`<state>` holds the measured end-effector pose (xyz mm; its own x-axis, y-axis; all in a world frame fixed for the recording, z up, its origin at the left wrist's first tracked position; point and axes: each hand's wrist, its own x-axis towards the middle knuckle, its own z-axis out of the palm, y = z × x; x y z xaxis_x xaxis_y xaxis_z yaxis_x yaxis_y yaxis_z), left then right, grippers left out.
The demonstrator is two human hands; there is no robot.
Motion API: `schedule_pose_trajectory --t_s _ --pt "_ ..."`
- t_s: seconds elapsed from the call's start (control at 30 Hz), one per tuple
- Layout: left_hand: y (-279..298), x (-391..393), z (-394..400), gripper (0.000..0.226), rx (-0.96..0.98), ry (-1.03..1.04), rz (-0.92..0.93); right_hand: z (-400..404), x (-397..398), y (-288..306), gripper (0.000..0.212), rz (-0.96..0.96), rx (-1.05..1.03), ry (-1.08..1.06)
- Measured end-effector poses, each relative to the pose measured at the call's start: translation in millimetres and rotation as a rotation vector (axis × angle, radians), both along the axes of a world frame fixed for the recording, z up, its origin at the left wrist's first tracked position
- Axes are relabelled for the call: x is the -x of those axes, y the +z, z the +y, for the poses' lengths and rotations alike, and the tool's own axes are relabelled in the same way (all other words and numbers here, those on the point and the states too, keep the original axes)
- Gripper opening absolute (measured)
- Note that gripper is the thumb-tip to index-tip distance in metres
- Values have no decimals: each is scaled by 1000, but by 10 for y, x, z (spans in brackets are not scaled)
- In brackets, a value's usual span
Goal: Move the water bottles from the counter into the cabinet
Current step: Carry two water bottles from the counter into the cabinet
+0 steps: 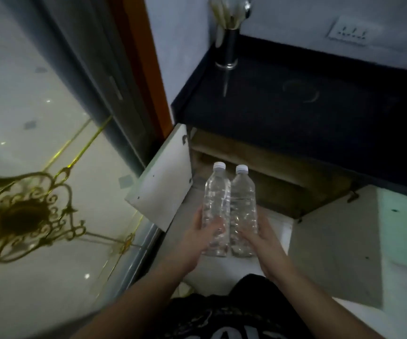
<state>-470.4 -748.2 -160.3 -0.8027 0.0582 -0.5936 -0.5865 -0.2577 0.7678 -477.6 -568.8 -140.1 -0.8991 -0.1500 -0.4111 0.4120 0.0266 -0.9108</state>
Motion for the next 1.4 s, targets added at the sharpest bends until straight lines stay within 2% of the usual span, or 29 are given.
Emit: schedule_pose_trajectory --t_s 0.07,0.2,0.33,0.57,0.67,0.93,1.13,1.27,1.4 --pt "-44 180 -18 67 -6 -31 -21 -3 34 -75 63 -58 31 -80" --pt "-119 529 34 78 75 -86 -38 41 253 -231 64 -77 52 -140" --pt "-281 854 86 68 171 -81 -51 83 562 -425 62 -83 121 -138" --pt "-668 1343 56 47 215 -153 -59 4 1037 -849 52 -109 161 -215" --pt "-853 1521 17 47 212 -181 -69 -69 1201 -1012 51 -108 162 -228" --pt "-1757 2191 -215 43 260 -218 -4 -388 1674 -1981 70 -100 106 -334" --pt "-2512 2742 -268 35 330 -268 68 -533 2054 -2804 60 -32 97 -428" --pt "-2933 3045 -215 46 322 -238 119 -559 2332 -3275 65 4 101 -522" --pt "-3268 3266 -184 57 288 -197 169 -570 2579 -3600 84 5 63 -572"
